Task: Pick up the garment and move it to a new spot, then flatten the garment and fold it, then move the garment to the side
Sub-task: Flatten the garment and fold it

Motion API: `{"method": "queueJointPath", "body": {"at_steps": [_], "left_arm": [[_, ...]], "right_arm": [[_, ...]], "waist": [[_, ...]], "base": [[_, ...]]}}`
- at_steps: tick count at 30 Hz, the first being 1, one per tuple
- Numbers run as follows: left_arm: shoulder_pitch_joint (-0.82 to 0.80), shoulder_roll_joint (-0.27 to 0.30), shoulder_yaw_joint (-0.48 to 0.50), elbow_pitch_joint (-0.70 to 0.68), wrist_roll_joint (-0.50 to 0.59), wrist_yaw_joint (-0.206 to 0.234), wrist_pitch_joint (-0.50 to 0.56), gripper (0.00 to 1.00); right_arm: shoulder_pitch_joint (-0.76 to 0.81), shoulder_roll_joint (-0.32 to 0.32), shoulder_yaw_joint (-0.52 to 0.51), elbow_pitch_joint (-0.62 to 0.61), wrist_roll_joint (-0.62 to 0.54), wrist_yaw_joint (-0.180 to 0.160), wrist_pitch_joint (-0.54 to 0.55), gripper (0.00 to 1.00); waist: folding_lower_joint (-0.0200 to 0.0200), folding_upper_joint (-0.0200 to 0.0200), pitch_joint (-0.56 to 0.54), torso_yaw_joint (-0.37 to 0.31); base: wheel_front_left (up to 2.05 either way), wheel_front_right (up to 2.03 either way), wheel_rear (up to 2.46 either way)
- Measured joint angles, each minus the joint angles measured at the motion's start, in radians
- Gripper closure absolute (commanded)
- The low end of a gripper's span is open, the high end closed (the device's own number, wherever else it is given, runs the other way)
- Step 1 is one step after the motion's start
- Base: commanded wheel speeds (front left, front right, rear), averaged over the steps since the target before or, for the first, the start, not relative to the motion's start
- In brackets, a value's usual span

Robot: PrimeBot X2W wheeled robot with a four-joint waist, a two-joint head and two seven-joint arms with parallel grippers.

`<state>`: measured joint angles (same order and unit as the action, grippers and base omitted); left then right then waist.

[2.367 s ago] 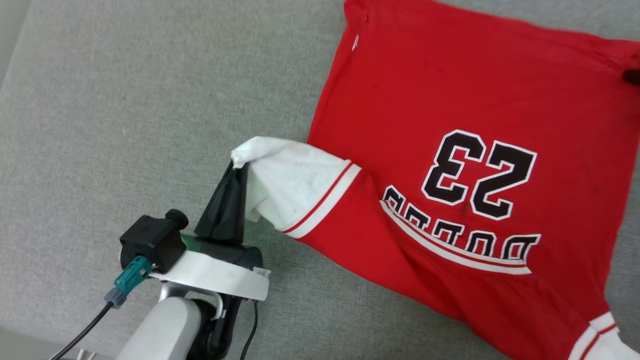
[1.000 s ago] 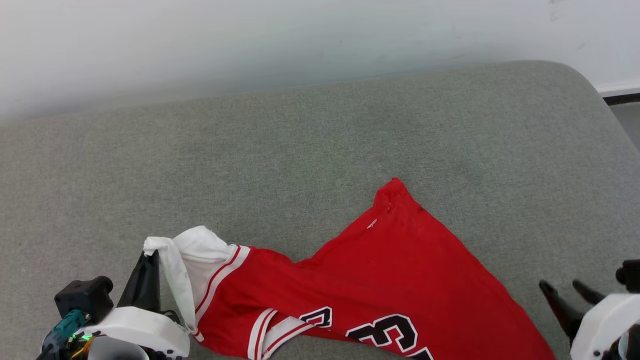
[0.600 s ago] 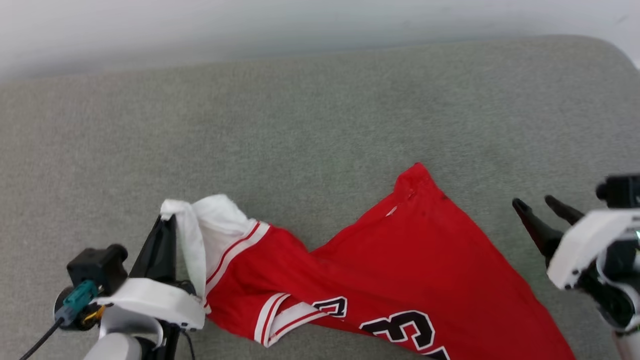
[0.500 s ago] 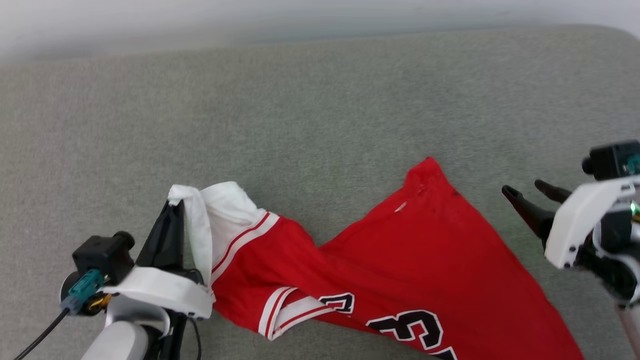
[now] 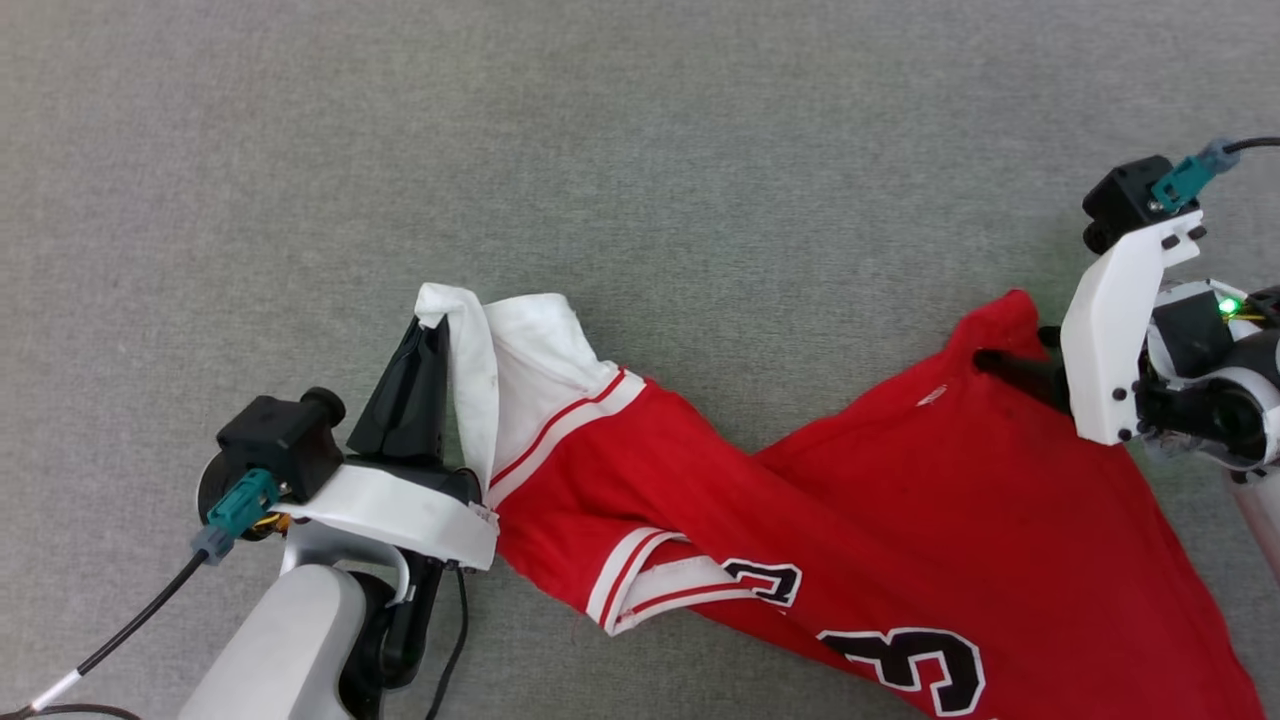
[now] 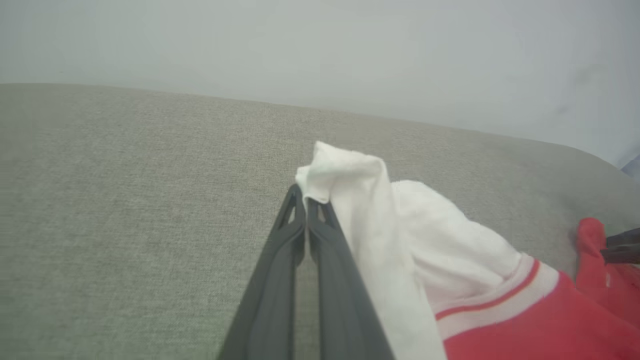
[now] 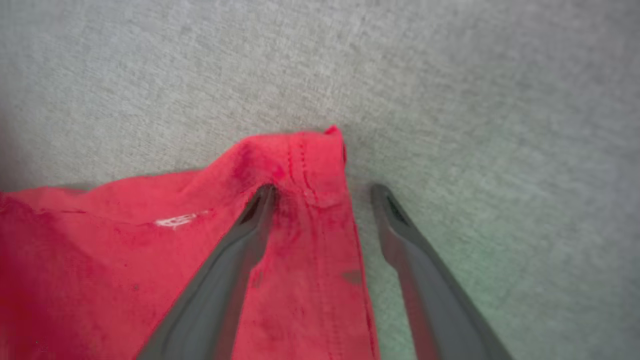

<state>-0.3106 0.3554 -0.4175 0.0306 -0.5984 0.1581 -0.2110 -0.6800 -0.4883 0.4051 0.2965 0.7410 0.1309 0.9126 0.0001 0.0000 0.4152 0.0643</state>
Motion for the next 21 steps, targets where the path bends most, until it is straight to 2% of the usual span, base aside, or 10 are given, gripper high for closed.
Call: {"method": "queueJointPath", "body": {"at_steps": [2, 3, 4, 5, 9, 12, 16, 19, 21], "left_arm": [[-0.008, -0.009, -0.002, 0.012, 0.0, -0.009, -0.005, 1.0], [-0.012, -0.015, -0.003, 0.028, 0.0, -0.015, -0.013, 1.0], [-0.014, -0.016, -0.003, 0.034, 0.0, -0.018, -0.015, 1.0], [-0.014, -0.016, -0.003, 0.034, 0.0, -0.018, -0.015, 1.0], [-0.019, -0.021, -0.003, 0.056, -0.003, -0.026, -0.022, 1.0], [-0.02, -0.018, -0.001, 0.076, -0.011, -0.034, -0.022, 1.0], [-0.027, -0.005, 0.004, 0.086, -0.013, -0.035, -0.021, 1.0], [-0.079, 0.03, 0.018, 0.102, -0.012, -0.047, 0.006, 1.0], [-0.101, 0.039, 0.022, 0.11, -0.013, -0.053, 0.015, 1.0]], "right_arm": [[-0.02, -0.009, 0.021, 0.02, 0.012, 0.0, 0.027, 0.0], [-0.033, -0.016, 0.032, 0.036, 0.03, 0.0, 0.045, 0.16], [-0.039, -0.021, 0.04, 0.042, 0.033, 0.0, 0.049, 0.8], [-0.039, -0.021, 0.04, 0.042, 0.033, 0.0, 0.049, 1.0], [-0.058, -0.024, 0.064, 0.075, 0.053, 0.0, 0.045, 1.0], [-0.059, -0.019, 0.09, 0.091, 0.064, 0.0, 0.004, 1.0], [-0.063, -0.017, 0.125, 0.112, 0.058, 0.0, -0.092, 1.0], [-0.101, -0.014, 0.133, 0.154, 0.031, 0.0, -0.198, 1.0], [-0.11, -0.013, 0.133, 0.165, 0.024, 0.0, -0.224, 1.0]], "waist": [[0.0, 0.0, 0.012, 0.015], [0.0, 0.0, 0.018, 0.026], [-0.0001, 0.0, 0.02, 0.03], [-0.0001, 0.0, 0.02, 0.03], [-0.0001, 0.0, 0.013, 0.034], [0.0, 0.0, -0.005, 0.032], [0.0, 0.0, -0.046, 0.024], [0.0, 0.0, -0.104, 0.01], [0.0, 0.0, -0.121, 0.005]], "base": [[0.0, 0.0, 0.0], [0.0, 0.0, 0.0], [0.0, 0.0, 0.0], [0.0, 0.0, 0.0], [0.0, 0.0, 0.0], [0.0, 0.0, 0.0], [0.0, 0.0, 0.0], [0.0, 0.0, 0.0], [0.0, 0.0, 0.0]]}}
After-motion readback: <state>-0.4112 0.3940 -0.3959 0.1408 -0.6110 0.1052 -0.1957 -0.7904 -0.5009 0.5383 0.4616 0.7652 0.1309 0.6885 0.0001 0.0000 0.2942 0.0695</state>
